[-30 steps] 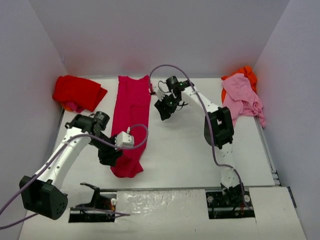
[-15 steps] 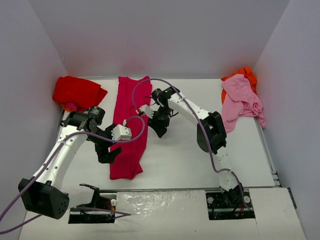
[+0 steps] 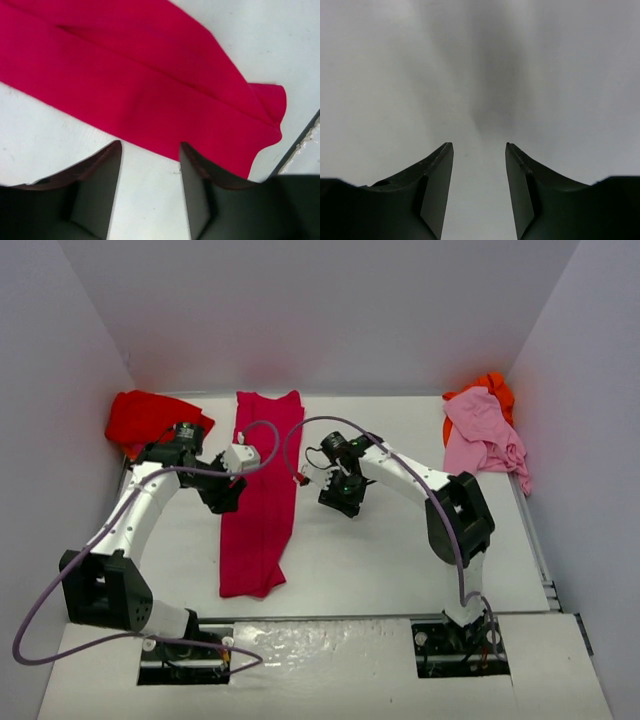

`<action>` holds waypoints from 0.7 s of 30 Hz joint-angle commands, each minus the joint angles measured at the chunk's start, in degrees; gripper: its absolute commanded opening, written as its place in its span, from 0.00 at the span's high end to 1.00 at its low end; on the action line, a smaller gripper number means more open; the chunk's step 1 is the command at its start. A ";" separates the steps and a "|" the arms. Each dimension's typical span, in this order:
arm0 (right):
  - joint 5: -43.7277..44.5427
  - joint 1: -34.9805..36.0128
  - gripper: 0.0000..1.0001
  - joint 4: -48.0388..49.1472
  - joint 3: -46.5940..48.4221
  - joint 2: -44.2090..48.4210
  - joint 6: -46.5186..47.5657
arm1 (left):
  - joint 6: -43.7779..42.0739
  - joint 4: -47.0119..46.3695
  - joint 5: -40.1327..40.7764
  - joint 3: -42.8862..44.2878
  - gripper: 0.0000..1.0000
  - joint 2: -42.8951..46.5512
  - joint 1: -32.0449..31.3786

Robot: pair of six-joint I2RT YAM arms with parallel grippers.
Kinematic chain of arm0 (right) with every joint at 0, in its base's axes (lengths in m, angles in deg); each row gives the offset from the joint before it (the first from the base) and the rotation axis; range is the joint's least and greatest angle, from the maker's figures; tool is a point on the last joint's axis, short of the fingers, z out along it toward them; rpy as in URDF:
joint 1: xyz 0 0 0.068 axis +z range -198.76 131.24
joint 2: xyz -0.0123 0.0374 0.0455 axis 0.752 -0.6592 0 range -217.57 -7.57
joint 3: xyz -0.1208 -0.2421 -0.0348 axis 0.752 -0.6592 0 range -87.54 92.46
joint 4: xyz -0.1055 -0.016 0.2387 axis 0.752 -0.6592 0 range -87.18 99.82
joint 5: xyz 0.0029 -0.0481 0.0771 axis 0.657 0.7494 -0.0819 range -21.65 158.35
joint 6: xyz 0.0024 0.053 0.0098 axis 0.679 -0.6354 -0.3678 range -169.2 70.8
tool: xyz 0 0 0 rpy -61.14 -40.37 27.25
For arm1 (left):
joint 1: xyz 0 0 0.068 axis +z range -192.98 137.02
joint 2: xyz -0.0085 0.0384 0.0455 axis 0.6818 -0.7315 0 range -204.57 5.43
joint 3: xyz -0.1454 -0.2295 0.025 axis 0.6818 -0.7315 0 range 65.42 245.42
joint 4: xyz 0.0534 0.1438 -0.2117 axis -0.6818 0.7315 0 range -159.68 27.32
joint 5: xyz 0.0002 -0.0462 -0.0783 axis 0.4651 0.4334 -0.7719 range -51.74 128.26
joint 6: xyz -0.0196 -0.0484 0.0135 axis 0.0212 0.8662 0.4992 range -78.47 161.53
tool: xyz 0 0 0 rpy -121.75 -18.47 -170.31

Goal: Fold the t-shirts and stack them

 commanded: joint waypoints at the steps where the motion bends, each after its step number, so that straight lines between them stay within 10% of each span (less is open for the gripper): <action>1: 8.68 -12.14 0.58 9.05 4.14 2.95 -6.55 | -0.92 1.32 0.18 3.76 0.61 1.78 -7.72; 8: 7.06 -27.19 0.56 10.86 3.78 5.40 -7.96 | -6.33 11.85 2.60 9.28 0.69 -5.08 -21.95; 15: 14.03 -32.11 0.56 14.27 -0.49 7.50 -8.55 | -7.19 15.18 7.98 4.32 0.40 -8.68 -34.59; 21: 15.69 -40.58 0.55 16.82 2.44 7.47 -14.38 | -3.76 8.04 16.68 -4.28 0.39 -8.15 -43.01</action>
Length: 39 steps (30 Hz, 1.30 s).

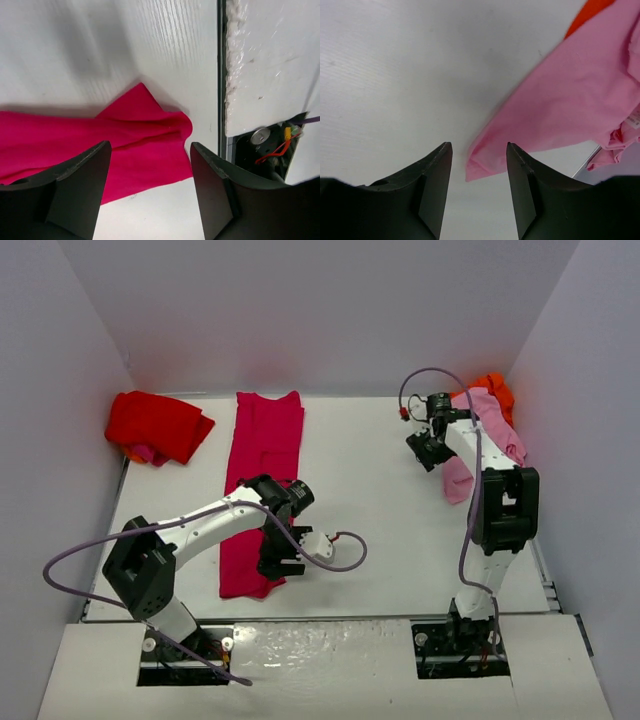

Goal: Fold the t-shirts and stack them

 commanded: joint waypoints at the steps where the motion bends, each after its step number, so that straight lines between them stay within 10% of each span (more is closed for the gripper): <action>1: 4.07 -7.46 0.55 3.10 3.51 4.48 -5.28 | 2.53 -3.66 7.84 -3.39 0.39 1.92 -5.78; 23: 2.12 -8.56 0.54 4.97 -2.89 7.95 -4.20 | 6.77 -14.78 16.49 -4.32 0.42 -6.99 -13.08; 39: 1.44 -8.51 0.53 5.64 -4.14 8.85 -3.88 | 6.89 -16.99 20.37 -5.95 1.00 -7.97 -13.08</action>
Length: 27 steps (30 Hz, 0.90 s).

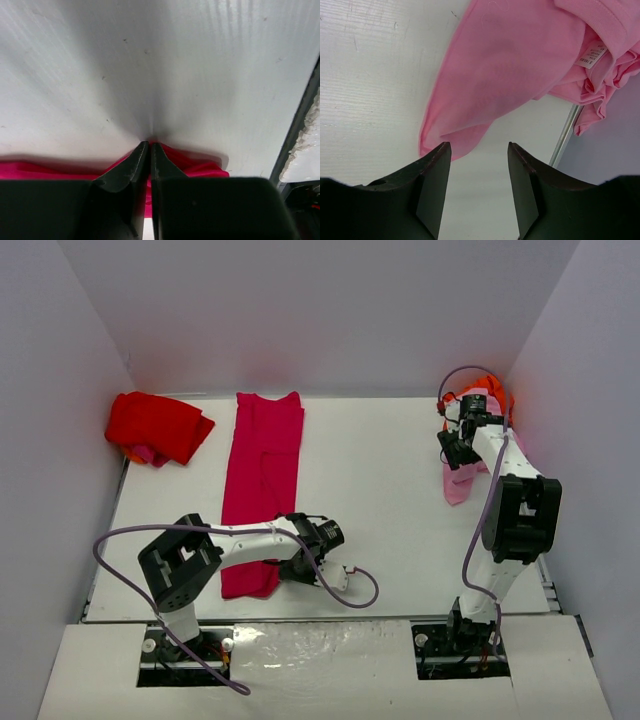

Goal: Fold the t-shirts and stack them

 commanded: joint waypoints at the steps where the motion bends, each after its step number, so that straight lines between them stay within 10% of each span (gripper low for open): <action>1: -0.05 -0.08 0.53 1.55 -0.06 4.43 0.30 | -0.05 -0.05 2.11 0.84 1.00 1.37 -0.44; 27: -1.77 0.71 0.52 1.01 0.20 2.94 -0.66 | 2.31 14.79 -14.27 9.48 1.00 6.98 -16.38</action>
